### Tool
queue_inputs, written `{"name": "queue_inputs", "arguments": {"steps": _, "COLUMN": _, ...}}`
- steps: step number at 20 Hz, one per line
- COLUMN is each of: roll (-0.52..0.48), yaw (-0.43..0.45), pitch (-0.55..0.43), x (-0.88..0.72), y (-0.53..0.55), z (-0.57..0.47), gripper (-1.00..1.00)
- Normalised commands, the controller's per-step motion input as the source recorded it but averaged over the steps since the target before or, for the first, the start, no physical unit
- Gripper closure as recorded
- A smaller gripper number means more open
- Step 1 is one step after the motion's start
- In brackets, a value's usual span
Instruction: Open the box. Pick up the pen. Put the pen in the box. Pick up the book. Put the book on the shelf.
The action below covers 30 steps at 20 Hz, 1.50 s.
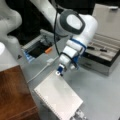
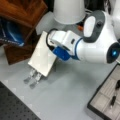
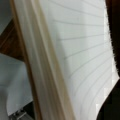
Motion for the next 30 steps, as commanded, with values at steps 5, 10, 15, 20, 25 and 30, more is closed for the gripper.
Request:
{"name": "queue_inputs", "arguments": {"steps": 5, "roll": -0.161, "yaw": 0.202, "pitch": 0.147, "x": -0.1, "y": -0.01, "z": -0.03, "gripper": -1.0}}
{"name": "queue_inputs", "arguments": {"steps": 10, "roll": -0.19, "yaw": 0.214, "pitch": 0.15, "x": -0.05, "y": -0.04, "z": -0.01, "gripper": -1.0}}
{"name": "queue_inputs", "arguments": {"steps": 15, "roll": -0.262, "yaw": 0.232, "pitch": 0.129, "x": -0.03, "y": -0.07, "z": 0.06, "gripper": -1.0}}
{"name": "queue_inputs", "arguments": {"steps": 20, "roll": -0.272, "yaw": 0.202, "pitch": 0.055, "x": -0.04, "y": -0.05, "z": 0.03, "gripper": -1.0}}
{"name": "queue_inputs", "arguments": {"steps": 25, "roll": -0.212, "yaw": 0.168, "pitch": 0.026, "x": -0.06, "y": -0.01, "z": -0.02, "gripper": 1.0}}
{"name": "queue_inputs", "arguments": {"steps": 30, "roll": -0.148, "yaw": 0.148, "pitch": -0.024, "x": -0.05, "y": -0.02, "z": -0.08, "gripper": 1.0}}
